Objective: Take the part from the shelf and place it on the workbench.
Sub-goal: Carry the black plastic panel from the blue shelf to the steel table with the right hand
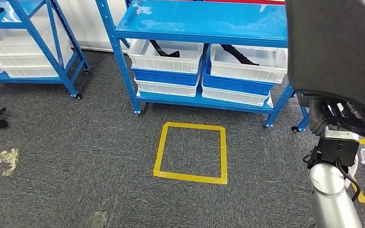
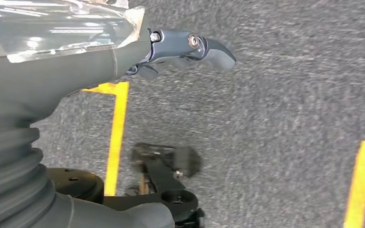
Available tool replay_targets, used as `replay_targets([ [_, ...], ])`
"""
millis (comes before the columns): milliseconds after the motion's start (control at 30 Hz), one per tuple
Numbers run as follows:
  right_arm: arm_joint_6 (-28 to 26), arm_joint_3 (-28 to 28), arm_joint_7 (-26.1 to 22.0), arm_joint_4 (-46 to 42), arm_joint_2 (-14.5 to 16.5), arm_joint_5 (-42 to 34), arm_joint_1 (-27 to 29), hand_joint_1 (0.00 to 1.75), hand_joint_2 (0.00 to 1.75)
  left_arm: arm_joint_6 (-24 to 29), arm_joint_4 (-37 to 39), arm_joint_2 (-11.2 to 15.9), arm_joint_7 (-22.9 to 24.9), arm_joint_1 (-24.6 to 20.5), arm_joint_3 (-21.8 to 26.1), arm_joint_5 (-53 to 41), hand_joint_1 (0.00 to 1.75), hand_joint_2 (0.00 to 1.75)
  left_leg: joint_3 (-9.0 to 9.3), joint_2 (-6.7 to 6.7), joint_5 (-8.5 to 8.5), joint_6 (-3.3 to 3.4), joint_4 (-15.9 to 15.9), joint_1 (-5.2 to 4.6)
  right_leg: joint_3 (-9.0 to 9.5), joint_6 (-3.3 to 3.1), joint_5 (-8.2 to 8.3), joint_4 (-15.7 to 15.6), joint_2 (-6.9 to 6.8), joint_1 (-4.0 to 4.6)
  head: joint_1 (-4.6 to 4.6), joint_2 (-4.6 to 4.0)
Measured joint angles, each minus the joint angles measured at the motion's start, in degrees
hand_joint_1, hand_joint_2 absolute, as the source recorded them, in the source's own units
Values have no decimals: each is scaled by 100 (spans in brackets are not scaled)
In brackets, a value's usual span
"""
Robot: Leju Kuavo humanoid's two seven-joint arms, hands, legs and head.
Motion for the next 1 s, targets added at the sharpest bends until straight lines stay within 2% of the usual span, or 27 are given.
replay_targets([
  [33,0,0,0,0,3,2,1,175,175,0,-1,-1,0,0,-2,0,0,175,147,0,116,3,-34,10,-93,14,66,9,3,5,-1,0],
  [67,0,-1,0,-1,4,4,0,175,175,0,-2,-2,0,-1,-5,0,0,175,403,-1,244,14,-268,18,-176,34,127,18,7,9,-2,0],
  [100,0,-2,0,-4,4,7,0,175,175,0,-8,-3,0,-4,-9,0,0,175,735,-4,294,35,-644,22,-241,58,181,27,10,11,-3,0],
  [133,0,-6,0,-8,3,8,-4,175,175,1,-17,-3,-1,-8,-15,0,0,175,1061,-11,271,61,-1067,16,-290,91,229,34,10,18,1,0],
  [167,0,-10,0,-12,2,10,-11,175,175,1,-25,-3,-1,-15,-19,0,0,175,1296,-18,211,90,-1401,0,-321,129,280,32,5,23,3,0],
  [200,0,-12,0,-16,2,11,-18,175,175,2,-32,-2,-2,-21,-23,0,0,175,1421,-24,150,124,-1611,-26,-341,172,331,24,-5,21,5,0],
  [233,0,-14,0,-18,3,12,-23,175,175,2,-35,1,-2,-23,-25,1,0,175,1442,-25,151,164,-1704,-58,-355,220,383,11,-13,14,9,0],
  [300,0,-14,0,-17,1,13,-13,175,175,2,-34,3,-2,-19,-28,2,0,175,1354,-2,269,265,-1748,-76,-413,276,380,48,-17,-9,5,0],
  [333,0,-15,0,-16,-1,13,-7,175,175,2,-33,5,-1,-17,-28,3,0,175,1299,13,344,316,-1769,-75,-485,263,252,165,-12,-12,16,0],
  [367,0,-18,0,-16,-4,13,-2,175,175,2,-33,5,-1,-18,-29,4,0,175,1224,29,425,353,-1784,-69,-584,227,29,395,-6,-11,25,0],
  [433,0,-20,0,-16,-7,11,0,175,175,2,-33,4,-1,-19,-32,3,0,175,1043,44,582,387,-1779,-80,-794,169,-487,1121,6,-11,48,0],
  [467,0,-20,2,-16,-7,10,4,175,175,2,-33,2,-1,-18,-34,3,0,175,936,51,663,386,-1776,-83,-843,186,-633,1466,8,-13,47,0],
  [500,0,-20,4,-16,-6,10,7,175,175,2,-33,-1,-1,-16,-36,2,0,175,826,58,746,379,-1771,-82,-815,238,-651,1668,9,-17,48,0],
  [533,0,-20,6,-16,-5,11,9,175,175,2,-33,-2,-1,-15,-37,2,0,175,724,64,821,366,-1767,-78,-703,305,-574,1683,9,-26,48,0],
  [567,-1,-20,9,-16,-5,15,11,175,175,2,-33,-3,-2,-14,-39,1,0,175,626,68,895,347,-1762,-71,-497,372,-455,1503,8,-36,48,0],
  [600,-2,-24,11,-17,-5,22,11,175,175,2,-33,-3,-1,-14,-43,-2,0,175,537,69,967,318,-1748,-65,-186,415,-389,1128,7,-49,49,0],
  [633,-3,-27,16,-22,-5,32,13,175,175,1,-35,-4,2,-15,-48,-5,0,175,465,68,1027,286,-1728,-67,146,420,-409,680,9,-43,51,0],
  [667,-4,-36,20,-33,-8,44,23,175,175,0,-37,-4,8,-16,-54,-8,0,175,412,65,1090,251,-1715,-74,406,395,-472,298,14,-30,49,0],
  [700,-4,-48,24,-45,-11,56,37,175,175,-1,-38,-2,16,-16,-59,-10,0,175,381,64,1150,220,-1705,-83,564,350,-551,29,21,-13,47,0],
  [767,-4,-71,28,-63,-18,70,76,175,175,-2,-37,1,35,-9,-67,-11,0,175,363,63,1262,164,-1727,-85,551,246,-564,-65,29,5,38,0],
  [800,-3,-78,31,-65,-20,74,85,175,175,-2,-36,3,44,-5,-70,-11,0,175,345,60,1234,136,-1709,-71,507,188,-519,-59,24,-11,35,0],
  [833,-1,-83,33,-66,-20,74,91,175,175,-2,-36,5,49,0,-72,-10,0,175,309,53,1097,105,-1620,-55,465,118,-465,-53,17,-28,30,0],
  [867,1,-88,34,-68,-20,74,91,175,175,-2,-36,7,51,4,-73,-10,0,175,245,44,844,74,-1413,-39,417,54,-400,-55,11,-46,19,0],
  [900,3,-95,35,-71,-20,75,90,175,175,-2,-35,7,52,6,-74,-9,0,175,160,33,513,45,-1094,-25,360,8,-331,-52,7,-44,10,0],
  [933,5,-101,35,-73,-20,78,92,175,175,-2,-35,7,52,7,-75,-9,0,175,72,27,213,20,-694,-17,288,-20,-259,-47,7,-35,2,0],
  [967,6,-107,35,-75,-20,80,94,175,175,-2,-35,7,52,7,-75,-9,0,175,9,23,22,0,-320,-9,211,-24,-189,-42,8,-25,-3,0],
  [1000,7,-110,36,-75,-20,82,97,175,175,-2,-35,6,52,8,-75,-9,0,175,7,22,-33,-12,-67,1,125,-18,-123,-36,10,-16,-3,0],
])
